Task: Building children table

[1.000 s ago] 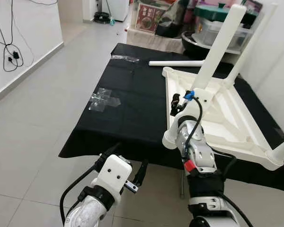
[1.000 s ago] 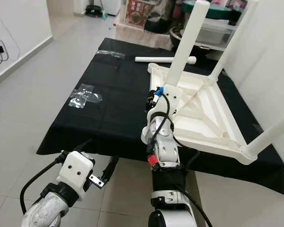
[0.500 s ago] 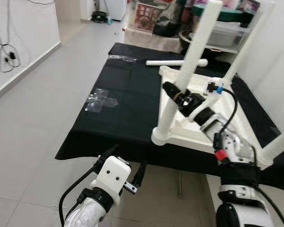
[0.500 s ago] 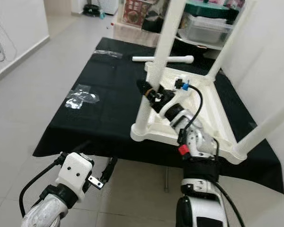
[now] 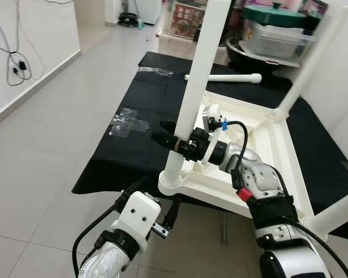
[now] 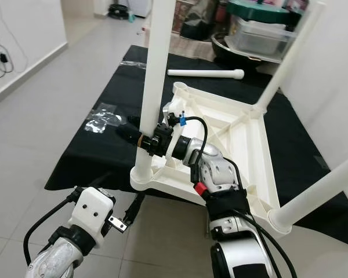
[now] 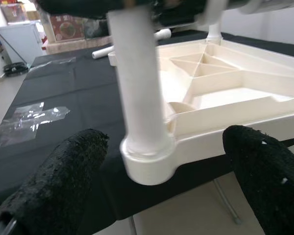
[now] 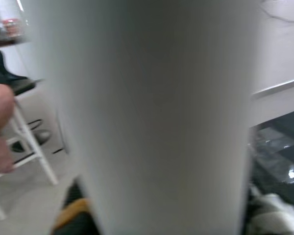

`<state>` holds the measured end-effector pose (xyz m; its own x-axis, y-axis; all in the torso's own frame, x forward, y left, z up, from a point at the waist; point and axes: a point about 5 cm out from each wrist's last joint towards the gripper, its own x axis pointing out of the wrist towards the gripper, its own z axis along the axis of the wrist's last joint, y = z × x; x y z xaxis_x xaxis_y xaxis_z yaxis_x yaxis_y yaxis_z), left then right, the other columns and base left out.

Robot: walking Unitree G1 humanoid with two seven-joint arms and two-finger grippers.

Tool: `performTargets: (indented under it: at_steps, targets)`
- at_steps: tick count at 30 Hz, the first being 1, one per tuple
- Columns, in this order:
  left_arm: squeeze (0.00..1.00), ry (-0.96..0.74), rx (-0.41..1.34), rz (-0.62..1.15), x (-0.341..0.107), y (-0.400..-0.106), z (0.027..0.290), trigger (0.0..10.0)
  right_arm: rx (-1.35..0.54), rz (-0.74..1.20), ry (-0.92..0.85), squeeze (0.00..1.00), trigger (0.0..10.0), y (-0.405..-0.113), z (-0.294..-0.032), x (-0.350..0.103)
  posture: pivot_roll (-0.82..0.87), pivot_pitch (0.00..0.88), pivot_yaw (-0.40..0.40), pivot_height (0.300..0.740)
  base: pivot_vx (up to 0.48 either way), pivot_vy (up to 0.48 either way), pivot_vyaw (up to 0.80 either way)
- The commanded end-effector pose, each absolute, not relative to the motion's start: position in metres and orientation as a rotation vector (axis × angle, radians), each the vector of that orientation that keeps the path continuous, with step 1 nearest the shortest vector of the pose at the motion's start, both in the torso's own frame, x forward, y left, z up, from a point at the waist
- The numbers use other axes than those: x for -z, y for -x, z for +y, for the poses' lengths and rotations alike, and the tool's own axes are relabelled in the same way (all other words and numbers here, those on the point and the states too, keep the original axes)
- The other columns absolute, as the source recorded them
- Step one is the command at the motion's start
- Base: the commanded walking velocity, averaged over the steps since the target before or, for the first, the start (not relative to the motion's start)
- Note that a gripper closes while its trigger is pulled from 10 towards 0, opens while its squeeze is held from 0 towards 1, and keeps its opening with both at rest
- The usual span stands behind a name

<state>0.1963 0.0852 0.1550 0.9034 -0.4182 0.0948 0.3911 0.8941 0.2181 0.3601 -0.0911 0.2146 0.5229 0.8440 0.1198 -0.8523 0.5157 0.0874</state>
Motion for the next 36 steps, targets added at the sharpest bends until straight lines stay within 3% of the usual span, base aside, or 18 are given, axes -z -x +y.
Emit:
performTargets:
  at_steps: [1, 5, 7, 8, 10, 12, 14, 17, 20, 21, 22, 25, 26, 30, 31, 34, 35, 36]
  targets:
    - [0.0, -0.195, 0.428, -0.139, -0.155, -0.195, 0.084, 10.0, -0.839, -0.048, -0.102, 0.0, 0.0, -0.372, -0.103, -0.212, 0.13, 0.045, -0.165, 0.74, 0.0, 0.0, 0.0]
    - [0.0, -0.195, 0.429, -0.139, -0.154, -0.196, 0.084, 10.0, -0.638, -0.056, -0.064, 0.0, 0.0, -0.383, -0.114, -0.213, 0.13, 0.049, -0.162, 0.74, 0.0, 0.0, 0.0]
    - [0.0, -0.194, 0.431, -0.139, -0.154, -0.196, 0.083, 10.0, -0.31, -0.024, -0.106, 0.0, 0.0, -0.391, -0.143, -0.209, 0.12, 0.045, -0.159, 0.74, 0.0, 0.0, 0.0]
    - [0.0, -0.194, 0.431, -0.139, -0.154, -0.196, 0.083, 10.0, -0.31, -0.024, -0.106, 0.0, 0.0, -0.391, -0.143, -0.209, 0.12, 0.045, -0.159, 0.74, 0.0, 0.0, 0.0]
    - [0.0, -0.193, 0.433, -0.137, -0.153, -0.196, 0.083, 10.0, 0.001, 0.029, -0.118, 0.0, 0.0, -0.39, -0.166, -0.201, 0.12, 0.046, -0.159, 0.74, 0.0, 0.0, 0.0]
    - [0.0, -0.193, 0.433, -0.137, -0.153, -0.196, 0.083, 10.0, 0.001, 0.029, -0.118, 0.0, 0.0, -0.39, -0.166, -0.201, 0.12, 0.046, -0.159, 0.74, 0.0, 0.0, 0.0]
    - [0.0, -0.193, 0.436, -0.137, -0.153, -0.196, 0.083, 10.0, 0.226, 0.066, -0.145, 0.0, 0.0, -0.379, -0.173, -0.19, 0.12, 0.05, -0.154, 0.74, 0.0, 0.0, 0.0]
    - [0.0, -0.194, 0.438, -0.137, -0.153, -0.196, 0.083, 10.0, 0.384, 0.083, -0.18, 0.0, 0.0, -0.365, -0.169, -0.183, 0.12, 0.047, -0.155, 0.74, 0.0, 0.0, 0.0]
    - [0.0, -0.194, 0.438, -0.136, -0.153, -0.197, 0.083, 10.0, 0.413, 0.091, -0.192, 0.0, 0.0, -0.362, -0.163, -0.181, 0.12, 0.045, -0.154, 0.74, 0.0, 0.0, 0.0]
    - [0.0, -0.194, 0.438, -0.136, -0.153, -0.197, 0.082, 10.0, 0.405, 0.088, -0.196, 0.0, 4.3, -0.361, -0.155, -0.18, 0.12, 0.046, -0.156, 0.74, 0.0, 0.0, 0.0]
    - [0.0, -0.194, 0.439, -0.136, -0.153, -0.197, 0.082, 10.0, 0.373, 0.08, -0.208, 0.0, 10.0, -0.362, -0.146, -0.179, 0.12, 0.048, -0.154, 0.74, 0.0, 0.0, 0.0]
    - [0.0, -0.193, 0.439, -0.135, -0.153, -0.197, 0.082, 10.0, 0.343, 0.069, -0.215, 0.0, 10.0, -0.363, -0.139, -0.18, 0.12, 0.047, -0.157, 0.74, 0.0, 0.0, 0.0]
    - [0.0, -0.194, 0.44, -0.135, -0.153, -0.197, 0.082, 10.0, 0.305, 0.054, -0.233, 1.0, 10.0, -0.364, -0.134, -0.181, 0.12, 0.047, -0.157, 0.74, 0.0, 0.0, 0.0]
    - [0.0, -0.193, 0.44, -0.135, -0.153, -0.197, 0.082, 10.0, 0.29, 0.012, -0.227, 1.0, 10.0, -0.365, -0.133, -0.188, 0.12, 0.046, -0.157, 0.74, 0.0, 0.0, 0.0]
    - [0.0, -0.192, 0.44, -0.135, -0.153, -0.197, 0.082, 10.0, 0.282, -0.022, -0.219, 0.86, 10.0, -0.366, -0.135, -0.193, 0.12, 0.048, -0.157, 0.74, 0.0, 0.0, 0.0]
    - [0.0, -0.192, 0.44, -0.135, -0.153, -0.197, 0.082, 10.0, 0.282, -0.022, -0.219, 0.86, 10.0, -0.366, -0.135, -0.193, 0.12, 0.048, -0.157, 0.74, 0.0, 0.0, 0.0]
    - [0.0, -0.191, 0.441, -0.135, -0.153, -0.198, 0.082, 10.0, 0.264, -0.1, -0.206, 0.0, 10.0, -0.372, -0.145, -0.205, 0.11, 0.054, -0.152, 0.74, 0.0, 0.0, 0.0]
    - [0.0, -0.191, 0.441, -0.135, -0.153, -0.198, 0.082, 10.0, 0.264, -0.1, -0.206, 0.0, 10.0, -0.372, -0.145, -0.205, 0.11, 0.054, -0.152, 0.74, 0.0, 0.0, 0.0]
